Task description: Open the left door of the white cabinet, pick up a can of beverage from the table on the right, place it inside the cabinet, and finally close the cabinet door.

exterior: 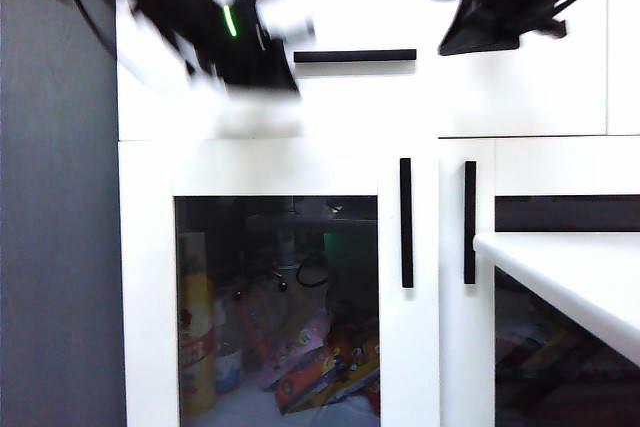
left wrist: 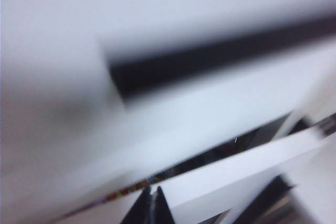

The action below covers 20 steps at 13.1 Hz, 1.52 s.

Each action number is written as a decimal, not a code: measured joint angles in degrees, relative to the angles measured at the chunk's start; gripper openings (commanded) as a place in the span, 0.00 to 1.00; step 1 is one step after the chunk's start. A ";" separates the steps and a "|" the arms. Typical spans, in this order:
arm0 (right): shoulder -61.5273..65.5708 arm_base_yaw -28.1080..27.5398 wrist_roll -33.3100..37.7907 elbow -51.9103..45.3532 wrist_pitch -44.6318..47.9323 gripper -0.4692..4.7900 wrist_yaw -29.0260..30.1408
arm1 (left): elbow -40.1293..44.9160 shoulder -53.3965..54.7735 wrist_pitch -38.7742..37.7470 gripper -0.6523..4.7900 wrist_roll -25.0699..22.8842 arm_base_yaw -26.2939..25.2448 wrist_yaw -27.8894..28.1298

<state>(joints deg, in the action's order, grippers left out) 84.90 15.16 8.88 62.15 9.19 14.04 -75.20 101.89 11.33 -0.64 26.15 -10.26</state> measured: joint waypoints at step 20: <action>-84.50 -1.51 13.33 -36.74 -38.66 0.09 -6.51 | 53.13 -94.55 -38.82 0.11 25.64 0.22 2.56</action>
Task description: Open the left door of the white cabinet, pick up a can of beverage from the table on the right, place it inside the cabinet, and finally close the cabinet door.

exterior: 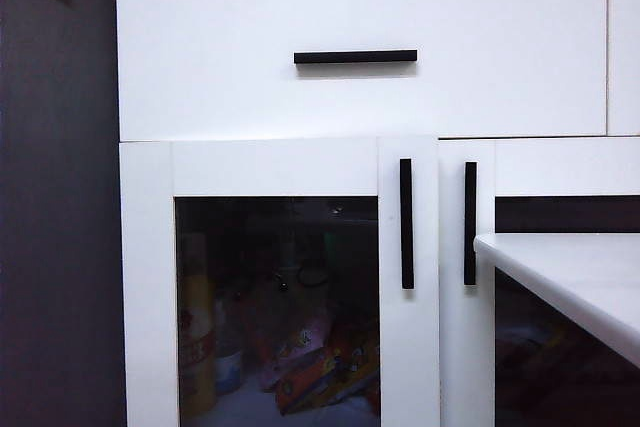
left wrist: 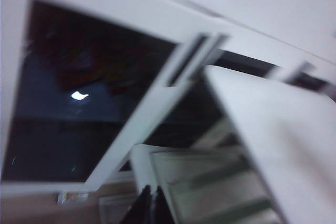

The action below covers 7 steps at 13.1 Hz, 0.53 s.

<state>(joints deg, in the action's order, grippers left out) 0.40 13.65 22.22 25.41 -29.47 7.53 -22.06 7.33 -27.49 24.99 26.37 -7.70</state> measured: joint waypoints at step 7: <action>0.02 0.07 0.04 -16.70 9.42 0.09 -0.17 | 15.56 0.07 15.13 0.11 -8.83 -0.02 3.85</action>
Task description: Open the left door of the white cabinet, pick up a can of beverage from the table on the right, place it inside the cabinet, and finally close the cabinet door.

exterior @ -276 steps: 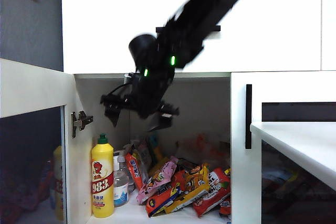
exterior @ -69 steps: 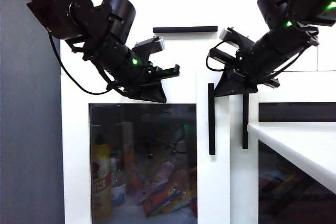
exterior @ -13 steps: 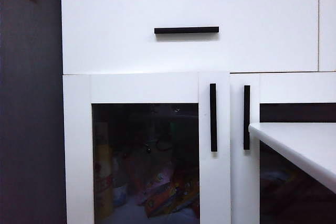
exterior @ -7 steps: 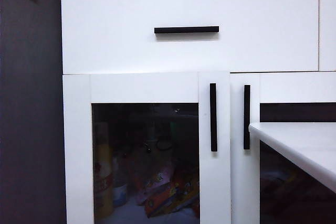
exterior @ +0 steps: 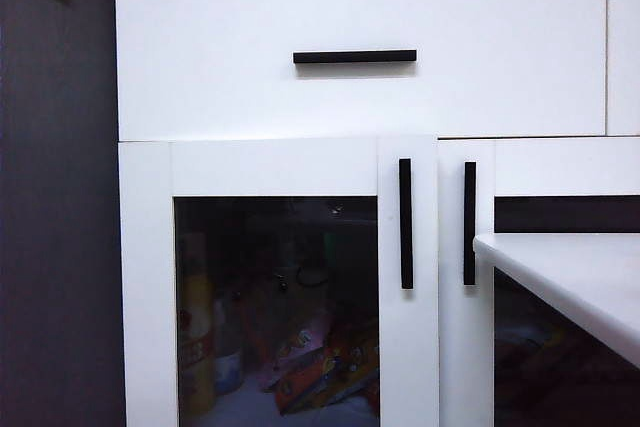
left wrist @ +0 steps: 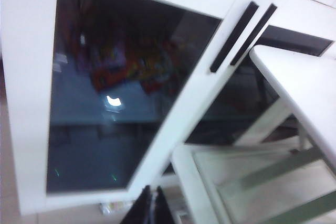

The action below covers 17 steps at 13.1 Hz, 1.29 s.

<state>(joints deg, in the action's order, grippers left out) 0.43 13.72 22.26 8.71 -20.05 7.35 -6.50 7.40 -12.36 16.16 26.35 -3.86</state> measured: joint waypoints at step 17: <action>-0.24 -10.43 0.02 -2.58 -10.25 0.09 0.17 | 4.15 -6.75 0.83 0.11 -0.90 -18.80 -1.07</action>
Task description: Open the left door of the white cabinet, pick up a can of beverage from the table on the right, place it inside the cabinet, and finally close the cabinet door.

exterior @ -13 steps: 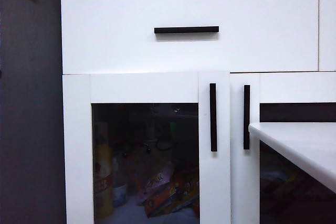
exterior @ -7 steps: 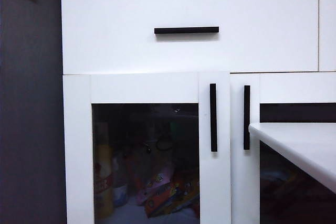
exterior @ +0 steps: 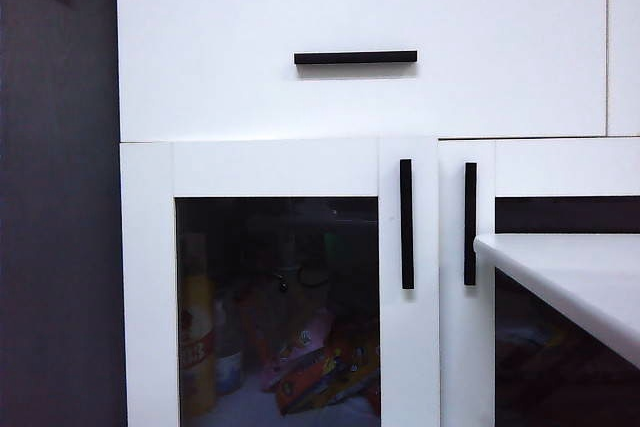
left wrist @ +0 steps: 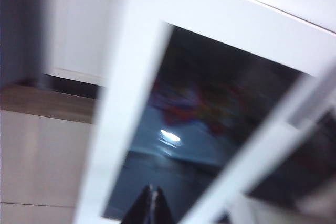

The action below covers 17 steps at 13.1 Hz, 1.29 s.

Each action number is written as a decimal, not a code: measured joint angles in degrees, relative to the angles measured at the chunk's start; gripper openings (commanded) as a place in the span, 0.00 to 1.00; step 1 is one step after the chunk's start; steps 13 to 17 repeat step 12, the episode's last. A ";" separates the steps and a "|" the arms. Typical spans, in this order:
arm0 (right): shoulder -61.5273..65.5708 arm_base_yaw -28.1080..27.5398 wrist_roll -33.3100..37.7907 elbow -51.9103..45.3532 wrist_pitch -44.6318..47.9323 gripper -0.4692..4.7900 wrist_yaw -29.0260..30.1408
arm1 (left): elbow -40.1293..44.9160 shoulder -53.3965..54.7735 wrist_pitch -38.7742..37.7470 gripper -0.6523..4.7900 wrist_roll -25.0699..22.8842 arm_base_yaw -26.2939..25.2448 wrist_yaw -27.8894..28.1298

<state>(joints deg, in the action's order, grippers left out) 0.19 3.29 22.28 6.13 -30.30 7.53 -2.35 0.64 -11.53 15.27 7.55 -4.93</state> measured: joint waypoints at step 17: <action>0.00 -2.71 0.00 -1.38 4.33 0.09 0.02 | 1.57 -0.44 1.90 0.11 -0.07 -7.32 1.22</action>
